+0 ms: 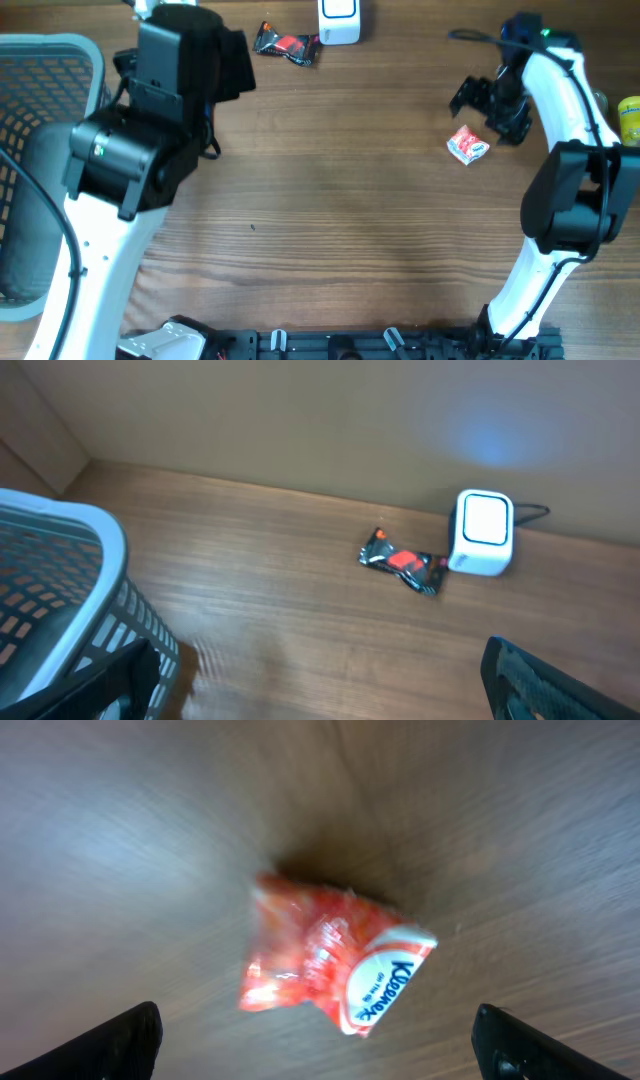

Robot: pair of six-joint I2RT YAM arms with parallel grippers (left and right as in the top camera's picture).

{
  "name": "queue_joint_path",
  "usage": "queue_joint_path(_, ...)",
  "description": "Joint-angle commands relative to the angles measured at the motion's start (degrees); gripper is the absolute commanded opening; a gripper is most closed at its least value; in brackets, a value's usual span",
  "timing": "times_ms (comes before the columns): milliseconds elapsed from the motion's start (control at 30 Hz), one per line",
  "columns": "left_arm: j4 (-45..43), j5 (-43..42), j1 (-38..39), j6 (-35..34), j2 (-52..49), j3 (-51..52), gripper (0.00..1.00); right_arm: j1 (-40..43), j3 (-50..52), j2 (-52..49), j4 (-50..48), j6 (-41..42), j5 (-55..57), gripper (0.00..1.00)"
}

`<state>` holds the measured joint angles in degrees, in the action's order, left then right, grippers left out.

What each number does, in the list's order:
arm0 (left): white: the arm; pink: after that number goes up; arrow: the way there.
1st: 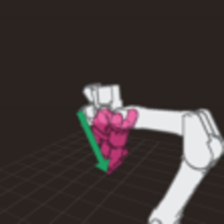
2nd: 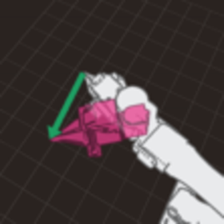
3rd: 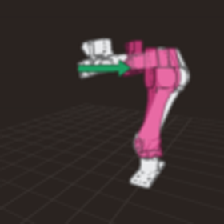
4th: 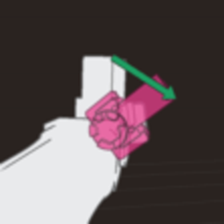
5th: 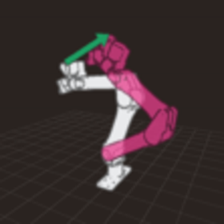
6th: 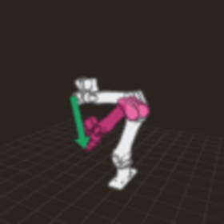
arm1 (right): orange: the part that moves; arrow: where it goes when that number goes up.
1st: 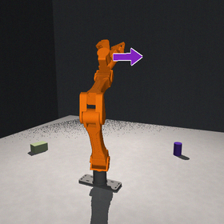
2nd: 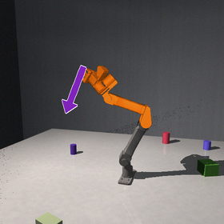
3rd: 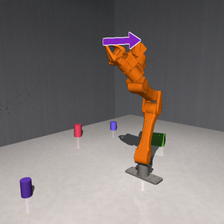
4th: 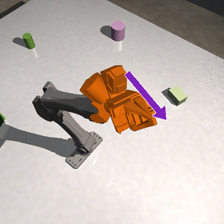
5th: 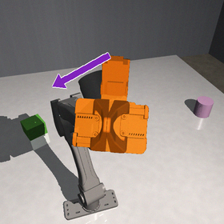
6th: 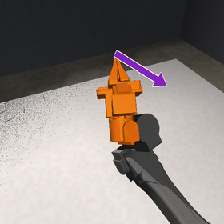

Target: Scan the item barcode

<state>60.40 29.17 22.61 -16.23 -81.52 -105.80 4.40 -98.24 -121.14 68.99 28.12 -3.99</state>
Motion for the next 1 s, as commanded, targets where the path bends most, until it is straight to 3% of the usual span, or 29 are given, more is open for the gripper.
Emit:
queue_joint_path(0,-2.01,-9.92,-4.61,4.79,-2.58,0.15,1.00,-1.03,6.08,-0.48,-2.40,-0.98,-2.01,1.00)
queue_joint_path(67,-2.27,-15.52,-6.88,7.45,-4.96,0.15,1.00,-1.42,7.78,-0.48,-3.87,-0.96,-2.69,1.00)
queue_joint_path(533,-8.83,-18.82,-12.02,8.55,-25.35,0.15,1.00,-1.88,8.37,-0.50,-6.88,2.08,-1.86,0.99)
queue_joint_path(700,-14.56,-19.58,-12.02,8.55,-30.91,0.15,1.00,-1.88,8.37,-0.50,-7.30,2.56,-1.68,0.70)
queue_joint_path(967,-22.14,-21.46,-12.04,8.55,-38.86,0.15,1.00,-1.88,8.37,-0.50,-6.86,3.41,0.57,0.63)
